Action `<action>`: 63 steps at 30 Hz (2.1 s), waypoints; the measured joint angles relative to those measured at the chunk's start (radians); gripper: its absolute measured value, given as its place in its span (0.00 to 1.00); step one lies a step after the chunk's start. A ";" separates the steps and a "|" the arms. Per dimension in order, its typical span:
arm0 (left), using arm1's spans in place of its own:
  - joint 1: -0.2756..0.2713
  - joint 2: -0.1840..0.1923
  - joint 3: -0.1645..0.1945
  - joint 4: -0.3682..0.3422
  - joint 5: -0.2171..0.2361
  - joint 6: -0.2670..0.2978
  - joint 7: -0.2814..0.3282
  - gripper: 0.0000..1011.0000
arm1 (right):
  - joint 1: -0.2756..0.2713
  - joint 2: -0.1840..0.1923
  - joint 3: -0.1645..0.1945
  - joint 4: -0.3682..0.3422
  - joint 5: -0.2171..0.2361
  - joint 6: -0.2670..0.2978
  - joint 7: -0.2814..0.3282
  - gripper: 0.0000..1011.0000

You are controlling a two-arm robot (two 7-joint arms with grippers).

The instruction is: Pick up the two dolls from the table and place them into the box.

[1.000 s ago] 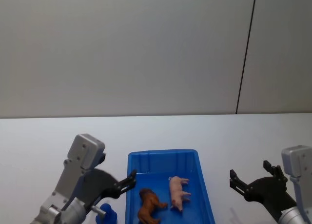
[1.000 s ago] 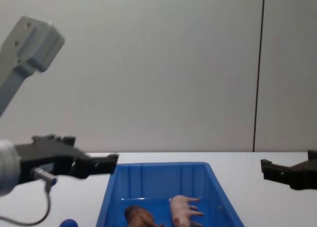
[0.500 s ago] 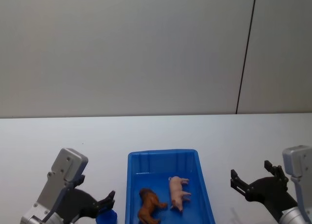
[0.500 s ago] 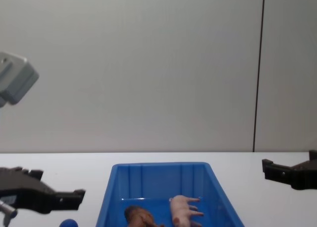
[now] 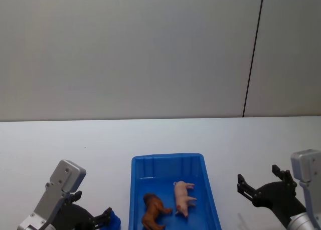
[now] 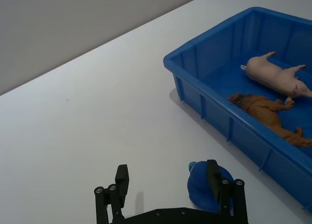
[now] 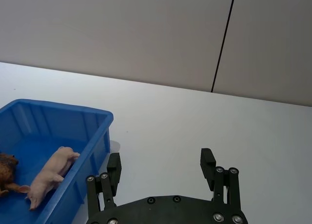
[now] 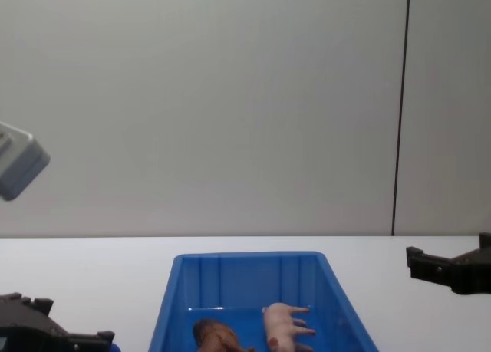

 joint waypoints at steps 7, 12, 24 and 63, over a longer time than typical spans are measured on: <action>-0.015 -0.007 -0.001 0.041 -0.007 -0.012 -0.066 0.99 | 0.000 0.000 0.000 0.000 0.000 0.000 0.000 0.99; -0.026 -0.013 -0.002 0.070 -0.019 -0.026 -0.112 0.99 | 0.000 0.000 0.000 0.000 0.000 0.000 0.000 0.99; -0.039 -0.025 0.001 0.111 -0.031 -0.047 -0.176 0.99 | 0.000 0.000 0.000 0.000 0.000 0.000 0.000 0.99; -0.028 -0.020 0.001 0.132 -0.029 -0.090 -0.225 0.57 | 0.000 0.000 0.000 0.000 0.000 0.000 0.000 0.99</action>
